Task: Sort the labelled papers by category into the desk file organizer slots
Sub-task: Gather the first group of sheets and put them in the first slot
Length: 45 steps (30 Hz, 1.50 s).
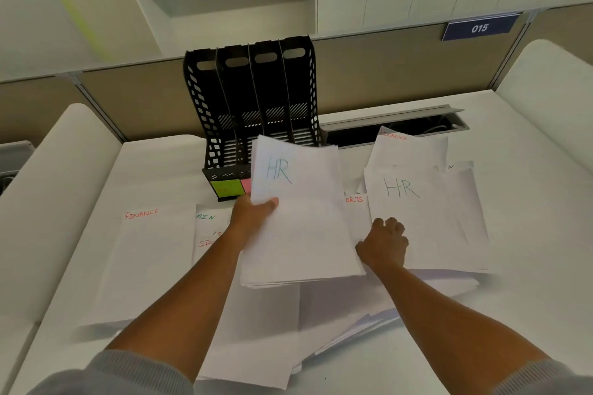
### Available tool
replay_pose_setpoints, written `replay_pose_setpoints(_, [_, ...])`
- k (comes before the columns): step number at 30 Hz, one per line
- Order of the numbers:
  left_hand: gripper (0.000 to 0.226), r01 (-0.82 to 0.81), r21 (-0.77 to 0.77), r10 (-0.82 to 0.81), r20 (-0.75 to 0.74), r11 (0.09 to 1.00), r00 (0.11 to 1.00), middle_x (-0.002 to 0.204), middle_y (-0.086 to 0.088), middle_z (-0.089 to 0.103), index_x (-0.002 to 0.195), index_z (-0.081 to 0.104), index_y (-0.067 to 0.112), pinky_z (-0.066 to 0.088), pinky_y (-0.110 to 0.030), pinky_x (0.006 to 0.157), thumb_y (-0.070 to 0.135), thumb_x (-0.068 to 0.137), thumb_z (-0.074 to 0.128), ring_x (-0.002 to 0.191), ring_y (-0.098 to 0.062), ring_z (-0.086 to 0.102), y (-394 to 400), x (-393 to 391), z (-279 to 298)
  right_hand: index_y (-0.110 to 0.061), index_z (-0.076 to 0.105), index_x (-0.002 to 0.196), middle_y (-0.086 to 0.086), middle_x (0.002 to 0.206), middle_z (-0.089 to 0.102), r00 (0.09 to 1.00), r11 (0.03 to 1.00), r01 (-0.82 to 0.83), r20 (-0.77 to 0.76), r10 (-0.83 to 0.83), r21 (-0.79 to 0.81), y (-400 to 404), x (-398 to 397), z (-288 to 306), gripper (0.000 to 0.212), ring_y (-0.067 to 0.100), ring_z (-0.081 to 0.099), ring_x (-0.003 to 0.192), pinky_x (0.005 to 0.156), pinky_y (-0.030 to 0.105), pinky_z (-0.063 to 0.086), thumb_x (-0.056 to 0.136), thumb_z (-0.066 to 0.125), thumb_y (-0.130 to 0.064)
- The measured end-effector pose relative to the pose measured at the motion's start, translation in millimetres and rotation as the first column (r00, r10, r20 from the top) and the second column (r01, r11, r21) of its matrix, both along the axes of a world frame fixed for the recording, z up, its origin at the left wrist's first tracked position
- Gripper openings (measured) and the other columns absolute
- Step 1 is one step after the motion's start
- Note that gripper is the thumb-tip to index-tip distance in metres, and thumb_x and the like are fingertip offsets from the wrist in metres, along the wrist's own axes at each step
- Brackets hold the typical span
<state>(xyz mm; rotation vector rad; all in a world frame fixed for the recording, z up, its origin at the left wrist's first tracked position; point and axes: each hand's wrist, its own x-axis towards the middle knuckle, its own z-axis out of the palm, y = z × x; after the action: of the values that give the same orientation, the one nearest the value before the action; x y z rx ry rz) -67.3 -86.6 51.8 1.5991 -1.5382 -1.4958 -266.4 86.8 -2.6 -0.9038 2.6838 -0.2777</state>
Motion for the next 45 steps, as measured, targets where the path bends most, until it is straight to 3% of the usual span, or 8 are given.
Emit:
replay_pose_setpoints(5, [0.044,0.07,0.129,-0.083,0.095,0.989,0.992,0.11,-0.01,0.07,0.121,0.062,0.01,0.057,-0.043,0.088,0.029,0.083,0.074,0.095,-0.029,0.068,20,3,-22,-0.012,0.048,0.112,0.012,0.123,0.042,0.999,0.993,-0.019,-0.032,0.023,0.118,10,-1,-5,0.04,0.032,0.041,0.115,0.096,0.041,0.041,0.076,0.063,-0.025])
replay_pose_setpoints(10, [0.045,0.093,0.161,-0.115,0.131,0.982,0.985,0.115,-0.011,0.068,0.124,0.06,0.01,0.056,-0.045,0.09,0.029,0.085,0.072,0.099,-0.031,0.067,32,5,-33,-0.011,0.049,0.117,0.013,0.131,0.037,1.0,0.976,-0.001,-0.03,0.008,0.218,16,-3,-9,0.046,0.032,0.044,0.116,0.096,0.041,0.044,0.078,0.065,-0.03])
replay_pose_setpoints(15, [0.046,0.09,0.152,-0.112,0.142,0.984,0.983,0.119,-0.011,0.068,0.128,0.059,0.011,0.056,-0.04,0.088,0.026,0.086,0.071,0.101,-0.03,0.066,38,6,-38,-0.008,0.05,0.12,0.014,0.131,0.039,0.996,0.972,-0.017,-0.078,0.036,0.235,24,-1,-16,0.038,0.027,0.046,0.115,0.095,0.037,0.045,0.084,0.058,-0.019])
replay_pose_setpoints(23, [0.044,0.095,0.181,-0.124,0.155,0.979,0.98,0.12,-0.011,0.066,0.129,0.058,0.012,0.053,-0.036,0.081,0.025,0.088,0.069,0.101,-0.03,0.065,42,10,-40,-0.007,0.052,0.099,0.009,0.096,0.055,0.976,0.987,-0.121,-0.193,0.099,-0.104,11,2,-2,0.023,0.025,0.052,0.083,0.076,0.037,0.044,0.077,0.047,-0.005])
replay_pose_setpoints(29, [0.041,0.077,0.206,-0.102,0.117,0.976,0.988,0.124,-0.012,0.065,0.132,0.057,0.012,0.049,-0.034,0.078,0.023,0.093,0.062,0.096,-0.027,0.062,43,11,-41,-0.009,0.062,0.089,0.008,0.075,0.066,0.942,0.839,-0.317,-0.25,0.224,-0.441,-9,27,8,0.009,0.028,0.062,0.067,0.072,0.037,0.051,0.084,0.054,-0.011])
replay_pose_setpoints(39, [0.04,0.046,0.215,-0.069,0.101,0.976,0.992,0.124,-0.011,0.064,0.133,0.055,0.013,0.048,-0.035,0.077,0.028,0.096,0.057,0.097,-0.027,0.061,46,11,-40,-0.02,0.063,0.097,-0.009,0.097,0.072,0.847,0.694,-0.452,-0.025,0.531,-0.56,-8,57,-7,0.017,0.016,0.064,0.081,0.07,0.022,0.049,0.088,0.06,-0.035])
replay_pose_setpoints(43, [0.046,0.036,0.227,-0.059,0.098,0.973,0.993,0.113,-0.006,0.066,0.123,0.058,0.02,0.049,-0.037,0.081,0.054,0.093,0.051,0.1,-0.026,0.061,51,10,-41,-0.023,0.062,0.103,-0.009,0.102,0.071,0.748,0.642,-0.55,0.027,0.663,-0.534,-8,81,-8,0.021,0.013,0.063,0.087,0.074,0.01,0.038,0.088,0.06,-0.038])
replay_pose_setpoints(45, [0.046,0.037,0.226,-0.058,0.086,0.974,0.995,0.096,0.003,0.067,0.113,0.059,0.028,0.048,-0.031,0.069,0.064,0.092,0.041,0.087,-0.019,0.062,54,9,-39,-0.024,0.061,0.106,-0.009,0.106,0.07,0.698,0.629,-0.583,0.078,0.712,-0.514,-9,90,-7,0.025,0.012,0.063,0.09,0.076,0.009,0.037,0.088,0.059,-0.04])
